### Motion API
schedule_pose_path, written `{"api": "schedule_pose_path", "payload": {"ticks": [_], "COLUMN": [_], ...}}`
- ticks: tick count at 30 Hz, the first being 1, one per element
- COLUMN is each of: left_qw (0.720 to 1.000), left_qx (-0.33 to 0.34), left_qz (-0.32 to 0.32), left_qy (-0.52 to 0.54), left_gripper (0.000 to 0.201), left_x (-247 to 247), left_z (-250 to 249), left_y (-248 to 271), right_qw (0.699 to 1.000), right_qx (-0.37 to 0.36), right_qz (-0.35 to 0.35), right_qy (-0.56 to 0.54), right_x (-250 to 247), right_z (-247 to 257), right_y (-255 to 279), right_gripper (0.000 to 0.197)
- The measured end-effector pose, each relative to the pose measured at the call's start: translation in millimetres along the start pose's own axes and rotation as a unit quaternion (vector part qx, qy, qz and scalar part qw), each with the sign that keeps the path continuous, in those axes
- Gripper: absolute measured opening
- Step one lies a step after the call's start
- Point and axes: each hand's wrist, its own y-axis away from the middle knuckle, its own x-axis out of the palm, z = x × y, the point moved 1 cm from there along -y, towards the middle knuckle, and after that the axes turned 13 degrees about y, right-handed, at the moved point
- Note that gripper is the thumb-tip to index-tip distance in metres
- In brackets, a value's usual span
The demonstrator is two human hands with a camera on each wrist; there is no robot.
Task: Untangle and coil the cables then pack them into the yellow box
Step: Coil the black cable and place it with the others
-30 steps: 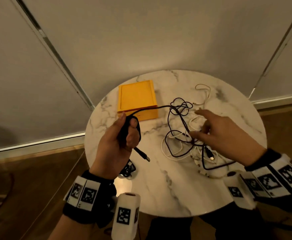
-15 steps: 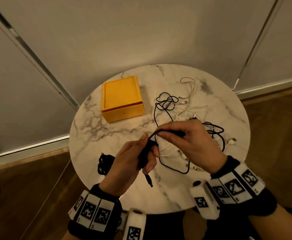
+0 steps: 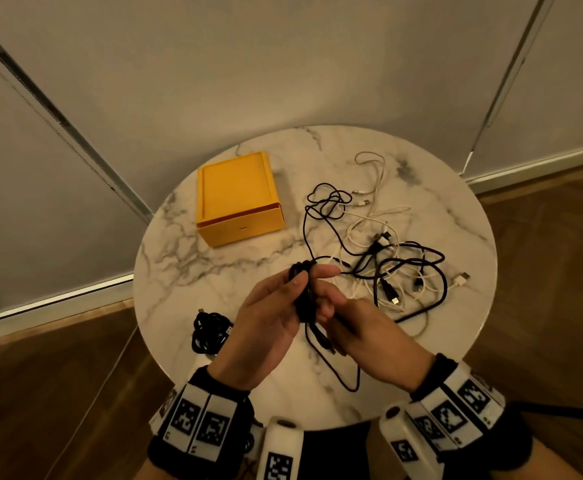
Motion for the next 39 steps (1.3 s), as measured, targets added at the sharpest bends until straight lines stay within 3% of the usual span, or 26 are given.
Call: {"api": "schedule_pose_path", "payload": {"ticks": [3,5,8,9,12,14,18,24,28,31,33,35,39], "left_qw": [1.0,0.999,0.997,0.995,0.989,0.98,0.936,0.897,0.948,0.965,0.972,0.981,0.985], "left_qx": [0.007,0.011,0.046,0.062,0.109,0.14,0.169,0.042,-0.043,-0.119,-0.135,-0.128,-0.096], "left_qz": [-0.02,-0.034,-0.059,-0.069,-0.096,-0.111,-0.13,-0.05,0.009,0.038,0.035,0.037,0.086], "left_qy": [-0.019,-0.026,-0.028,-0.02,-0.015,-0.083,-0.281,-0.438,-0.316,-0.231,-0.192,-0.141,-0.114], "left_gripper": [0.036,0.036,0.037,0.037,0.037,0.032,0.026,0.023,0.046,0.066,0.073,0.067,0.034], "left_x": [-2.9,-1.8,2.3,4.0,7.4,5.2,-7.2,-22.3,-10.4,-1.4,0.4,3.3,15.0], "left_z": [5.7,12.2,22.6,24.4,23.0,22.3,28.3,30.2,29.8,34.1,37.1,37.0,33.3], "left_y": [-1.1,-0.7,-1.8,-2.5,-5.4,-7.4,-3.8,8.5,24.7,35.3,40.0,44.0,49.3], "right_qw": [0.981,0.962,0.957,0.958,0.978,0.982,0.981,0.969,0.981,0.991,0.993,0.992,0.995], "right_qx": [-0.011,-0.027,-0.023,-0.014,0.043,0.048,0.021,-0.072,-0.094,-0.078,-0.062,-0.031,-0.002], "right_qz": [0.077,0.088,0.067,0.063,0.039,0.029,0.056,0.12,0.154,0.109,0.079,0.053,-0.021], "right_qy": [0.178,0.257,0.281,0.28,0.2,0.18,0.183,0.203,0.076,-0.018,-0.069,-0.109,-0.096], "right_x": [1.2,2.7,5.2,6.0,5.7,1.0,-8.8,-20.5,-43.9,-52.0,-52.9,-51.4,-42.4], "right_z": [-1.9,3.8,10.8,12.4,17.4,17.4,14.7,27.1,29.6,25.6,19.4,13.6,16.2], "right_y": [1.8,5.0,6.6,6.3,5.5,4.1,2.1,3.5,1.3,1.1,-0.2,-1.5,-1.8], "right_gripper": [0.02,0.026,0.054,0.053,0.019,0.024,0.01,0.017,0.017,0.026,0.03,0.031,0.03]}}
